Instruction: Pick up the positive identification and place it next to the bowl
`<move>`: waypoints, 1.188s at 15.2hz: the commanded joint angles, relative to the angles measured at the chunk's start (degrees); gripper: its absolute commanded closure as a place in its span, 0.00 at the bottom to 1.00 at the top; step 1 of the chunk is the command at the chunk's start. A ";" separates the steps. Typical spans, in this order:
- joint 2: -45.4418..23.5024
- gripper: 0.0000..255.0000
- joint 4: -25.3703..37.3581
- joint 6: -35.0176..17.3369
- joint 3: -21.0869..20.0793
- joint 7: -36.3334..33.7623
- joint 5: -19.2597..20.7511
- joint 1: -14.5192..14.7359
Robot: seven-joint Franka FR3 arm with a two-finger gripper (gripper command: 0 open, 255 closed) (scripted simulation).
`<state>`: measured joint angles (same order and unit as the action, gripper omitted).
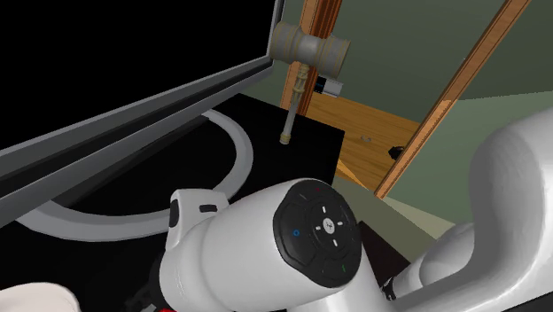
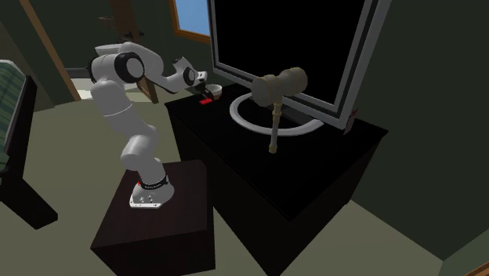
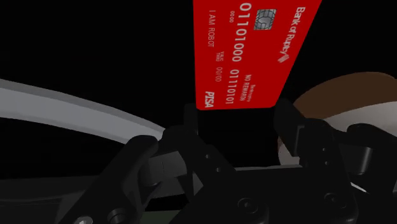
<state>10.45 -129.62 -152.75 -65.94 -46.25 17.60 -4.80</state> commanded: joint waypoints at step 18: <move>-9.77 0.00 -1.11 -1.81 -15.70 -17.39 22.29 -15.50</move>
<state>0.68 -130.74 -154.56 -81.64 -63.63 39.87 -20.30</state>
